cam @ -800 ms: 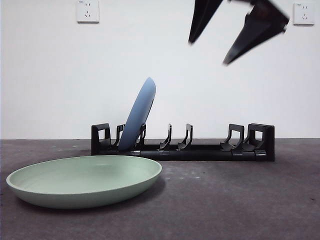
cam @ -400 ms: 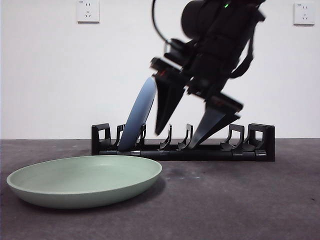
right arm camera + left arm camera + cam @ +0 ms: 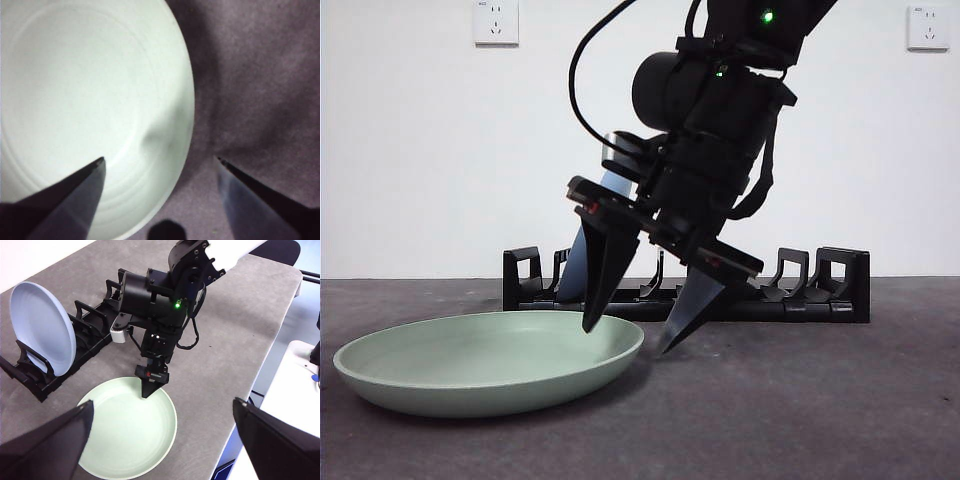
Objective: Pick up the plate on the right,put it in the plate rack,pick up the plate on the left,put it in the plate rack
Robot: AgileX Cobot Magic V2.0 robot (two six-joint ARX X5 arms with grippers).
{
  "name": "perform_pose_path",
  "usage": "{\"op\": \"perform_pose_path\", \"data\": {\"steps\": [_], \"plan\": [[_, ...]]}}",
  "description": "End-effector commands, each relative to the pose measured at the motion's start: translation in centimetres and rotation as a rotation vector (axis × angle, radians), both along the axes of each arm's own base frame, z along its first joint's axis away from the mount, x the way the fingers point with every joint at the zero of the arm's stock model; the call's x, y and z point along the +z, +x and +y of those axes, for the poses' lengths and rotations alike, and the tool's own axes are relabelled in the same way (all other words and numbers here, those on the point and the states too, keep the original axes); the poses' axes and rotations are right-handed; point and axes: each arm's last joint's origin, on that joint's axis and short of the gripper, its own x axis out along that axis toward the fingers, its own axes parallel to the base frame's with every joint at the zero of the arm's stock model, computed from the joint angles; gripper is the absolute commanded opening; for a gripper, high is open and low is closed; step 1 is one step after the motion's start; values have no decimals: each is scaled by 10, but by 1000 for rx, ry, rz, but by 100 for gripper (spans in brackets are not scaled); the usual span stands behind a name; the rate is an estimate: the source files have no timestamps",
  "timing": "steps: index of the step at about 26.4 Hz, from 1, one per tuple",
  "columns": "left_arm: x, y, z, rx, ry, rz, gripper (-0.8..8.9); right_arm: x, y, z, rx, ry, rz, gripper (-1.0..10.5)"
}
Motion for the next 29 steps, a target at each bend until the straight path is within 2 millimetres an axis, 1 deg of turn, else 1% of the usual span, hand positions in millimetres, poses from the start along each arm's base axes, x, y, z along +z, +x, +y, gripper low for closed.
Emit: {"op": "perform_pose_path", "data": {"steps": [1, 3, 7, 8, 10, 16, 19, 22, 25, 27, 29], "plan": [[0, 1, -1, -15, -2, -8, 472, -11, 0, 1, -10, -12, 32, 207], [0, 1, -2, -20, -2, -7, 472, -14, 0, 1, -5, -7, 47, 149], [0, 3, -4, -37, -1, -5, 472, -19, 0, 2, -4, 1, 76, 146], [0, 3, -5, -44, 1, -2, 472, -20, 0, 2, -6, -4, 75, 116], [-1, 5, -8, -65, 5, 9, 472, -20, 1, 2, -8, -8, 71, -19], [-5, 12, -20, -164, 41, 24, 472, -18, 2, 3, -3, 7, 51, -12], [-7, 15, -30, -228, 81, 20, 472, -10, 2, -3, -2, 17, 63, -12], [-12, 20, -42, -287, 147, 4, 472, 6, -1, -13, 8, 12, 56, -12], [-17, 24, -56, -345, 229, -17, 472, 32, -4, -32, -2, 14, 34, -12], [-22, 27, -67, -379, 290, -26, 472, 52, -8, -47, -19, 23, 12, -12], [-30, 31, -87, -427, 394, -65, 472, 84, -15, -75, -59, 43, -37, -12]]}}
